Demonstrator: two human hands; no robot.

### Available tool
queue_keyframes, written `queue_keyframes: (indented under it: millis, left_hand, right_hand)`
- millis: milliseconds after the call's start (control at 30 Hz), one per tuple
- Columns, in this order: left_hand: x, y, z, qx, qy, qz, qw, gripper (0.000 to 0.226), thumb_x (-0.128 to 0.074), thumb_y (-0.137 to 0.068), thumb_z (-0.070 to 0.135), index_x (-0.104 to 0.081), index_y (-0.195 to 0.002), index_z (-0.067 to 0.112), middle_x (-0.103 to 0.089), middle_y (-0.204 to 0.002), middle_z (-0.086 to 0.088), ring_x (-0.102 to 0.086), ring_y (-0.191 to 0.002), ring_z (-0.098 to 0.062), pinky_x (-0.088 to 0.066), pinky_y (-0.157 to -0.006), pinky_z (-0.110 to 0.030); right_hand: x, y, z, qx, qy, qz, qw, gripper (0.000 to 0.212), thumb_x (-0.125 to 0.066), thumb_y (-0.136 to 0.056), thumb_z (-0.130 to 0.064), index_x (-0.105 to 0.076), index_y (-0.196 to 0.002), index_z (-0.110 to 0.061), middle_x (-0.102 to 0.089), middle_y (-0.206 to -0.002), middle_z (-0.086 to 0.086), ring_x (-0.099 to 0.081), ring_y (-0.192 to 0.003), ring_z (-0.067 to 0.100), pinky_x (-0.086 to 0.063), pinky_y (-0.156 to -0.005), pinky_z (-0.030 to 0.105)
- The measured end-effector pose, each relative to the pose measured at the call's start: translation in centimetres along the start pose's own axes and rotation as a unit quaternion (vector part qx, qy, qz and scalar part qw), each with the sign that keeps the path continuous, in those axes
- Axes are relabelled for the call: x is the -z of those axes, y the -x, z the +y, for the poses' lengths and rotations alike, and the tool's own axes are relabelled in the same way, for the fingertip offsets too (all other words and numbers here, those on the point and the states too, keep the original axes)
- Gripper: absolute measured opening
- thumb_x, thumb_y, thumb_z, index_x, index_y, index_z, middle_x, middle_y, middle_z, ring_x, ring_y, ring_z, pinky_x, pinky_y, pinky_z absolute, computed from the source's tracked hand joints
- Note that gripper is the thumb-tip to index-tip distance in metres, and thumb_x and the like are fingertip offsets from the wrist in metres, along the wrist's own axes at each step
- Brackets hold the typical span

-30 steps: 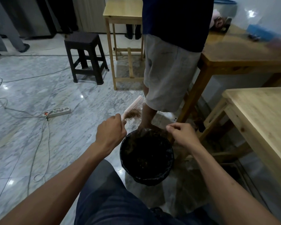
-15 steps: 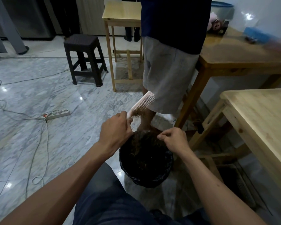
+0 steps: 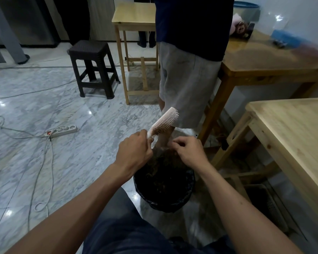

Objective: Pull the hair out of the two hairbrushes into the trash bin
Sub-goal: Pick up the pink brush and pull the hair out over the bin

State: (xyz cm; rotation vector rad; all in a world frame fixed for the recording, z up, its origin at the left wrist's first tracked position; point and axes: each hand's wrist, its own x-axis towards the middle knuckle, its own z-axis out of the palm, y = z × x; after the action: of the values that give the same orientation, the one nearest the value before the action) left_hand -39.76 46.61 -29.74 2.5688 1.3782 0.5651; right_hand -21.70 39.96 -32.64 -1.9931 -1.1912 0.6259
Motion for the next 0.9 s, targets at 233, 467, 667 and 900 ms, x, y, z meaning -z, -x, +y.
queue_keyframes:
  millis: [233, 467, 667, 900]
  left_hand:
    - [0.5, -0.4, -0.8, 0.038, 0.019, 0.003, 0.999, 0.026, -0.051, -0.098, 0.030, -0.041, -0.082, 0.013, -0.051, -0.069, -0.006, -0.043, -0.056, -0.029, -0.029, -0.050, -0.034]
    - [0.6, -0.4, -1.0, 0.042, 0.024, 0.000, 0.999, 0.027, -0.051, -0.099, 0.030, -0.042, -0.080, 0.012, -0.049, -0.066, -0.006, -0.042, -0.055, -0.028, -0.026, -0.048, -0.033]
    - [-0.7, 0.1, -0.9, 0.032, 0.025, -0.037, 0.999, 0.029, -0.052, -0.098, 0.033, -0.043, -0.079, 0.013, -0.046, -0.063, -0.002, -0.044, -0.055, -0.027, -0.025, -0.048, -0.033]
    - [-0.6, -0.3, -1.6, 0.073, 0.054, -0.059, 0.994, 0.035, -0.054, -0.096, 0.033, -0.043, -0.070, 0.012, -0.048, -0.060, -0.005, -0.041, -0.050, -0.021, -0.023, -0.045, -0.031]
  right_hand:
    - [0.9, 0.3, 1.8, -0.092, 0.122, 0.057, 0.987, 0.018, -0.068, -0.096, -0.038, -0.082, -0.104, -0.029, -0.080, -0.101, -0.004, -0.070, -0.103, 0.021, -0.056, -0.089, 0.040]
    - [0.8, 0.5, 2.9, -0.148, 0.119, -0.043, 0.981, 0.018, -0.069, -0.095, -0.027, -0.078, -0.110, -0.025, -0.075, -0.117, 0.002, -0.067, -0.114, 0.025, -0.055, -0.099, 0.045]
    - [1.3, 0.2, -0.9, -0.042, -0.020, -0.121, 0.992, 0.085, -0.077, -0.079, -0.046, -0.045, -0.154, -0.025, -0.054, -0.151, -0.003, -0.050, -0.138, 0.017, -0.043, -0.112, 0.038]
    - [0.1, -0.4, -1.0, 0.009, 0.006, -0.065, 0.998, 0.016, -0.075, -0.092, -0.032, -0.084, -0.096, -0.019, -0.080, -0.085, -0.006, -0.072, -0.085, 0.008, -0.055, -0.084, 0.031]
